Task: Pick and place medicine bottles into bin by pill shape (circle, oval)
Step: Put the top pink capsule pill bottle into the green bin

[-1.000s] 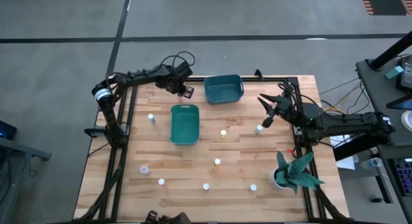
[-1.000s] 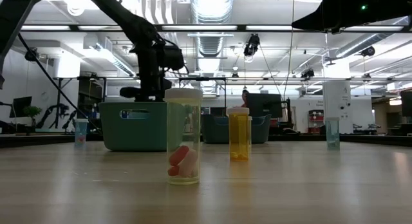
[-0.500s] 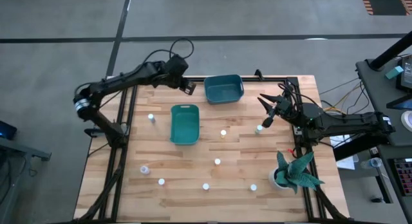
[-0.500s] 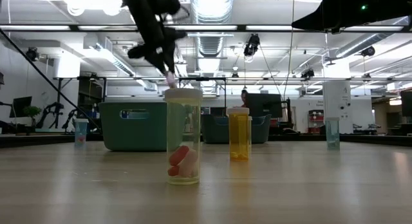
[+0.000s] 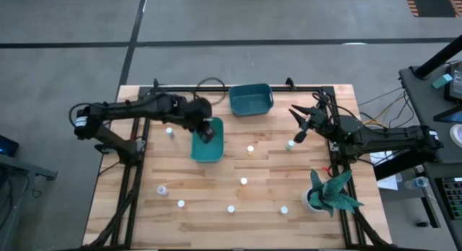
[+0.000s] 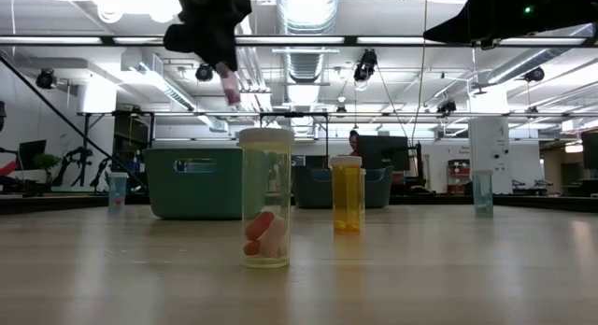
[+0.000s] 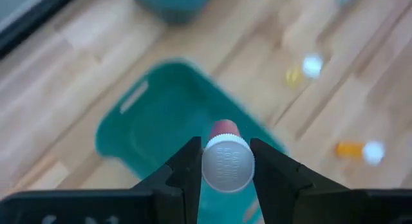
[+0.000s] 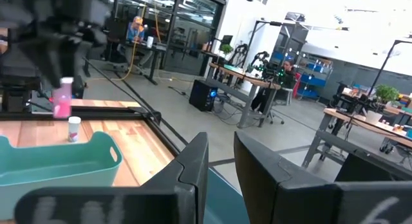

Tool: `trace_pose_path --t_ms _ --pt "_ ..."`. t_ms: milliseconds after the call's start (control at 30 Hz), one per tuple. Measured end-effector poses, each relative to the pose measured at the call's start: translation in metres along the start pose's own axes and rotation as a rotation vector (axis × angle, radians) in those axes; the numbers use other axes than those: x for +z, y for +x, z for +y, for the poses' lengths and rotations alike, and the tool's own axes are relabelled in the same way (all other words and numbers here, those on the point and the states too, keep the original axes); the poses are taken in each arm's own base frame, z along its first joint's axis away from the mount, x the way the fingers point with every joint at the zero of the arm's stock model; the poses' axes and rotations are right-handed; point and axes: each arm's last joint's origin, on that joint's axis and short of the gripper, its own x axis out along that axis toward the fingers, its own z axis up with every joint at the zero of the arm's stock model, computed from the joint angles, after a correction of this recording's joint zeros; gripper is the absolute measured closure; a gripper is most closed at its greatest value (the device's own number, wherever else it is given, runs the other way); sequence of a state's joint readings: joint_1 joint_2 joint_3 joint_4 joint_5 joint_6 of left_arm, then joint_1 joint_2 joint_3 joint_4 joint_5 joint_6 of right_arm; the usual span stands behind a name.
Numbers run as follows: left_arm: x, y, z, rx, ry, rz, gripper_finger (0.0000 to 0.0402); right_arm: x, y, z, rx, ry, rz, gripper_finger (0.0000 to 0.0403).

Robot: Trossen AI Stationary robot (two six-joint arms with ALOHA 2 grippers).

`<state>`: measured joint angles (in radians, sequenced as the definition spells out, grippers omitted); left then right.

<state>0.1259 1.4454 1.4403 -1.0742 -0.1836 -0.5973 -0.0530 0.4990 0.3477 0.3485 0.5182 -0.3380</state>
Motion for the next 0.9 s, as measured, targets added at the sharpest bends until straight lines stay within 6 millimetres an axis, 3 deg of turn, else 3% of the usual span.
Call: trace_pose_path --t_ms 433,900 --pt "-0.008 0.046 -0.018 0.082 0.103 0.151 0.0306 0.000 0.000 0.000 -0.001 -0.003 -0.001 0.0337" --pt "-0.017 0.073 -0.015 0.139 0.129 0.179 0.0306 0.000 0.000 0.000 0.000 -0.012 0.000 0.0337"
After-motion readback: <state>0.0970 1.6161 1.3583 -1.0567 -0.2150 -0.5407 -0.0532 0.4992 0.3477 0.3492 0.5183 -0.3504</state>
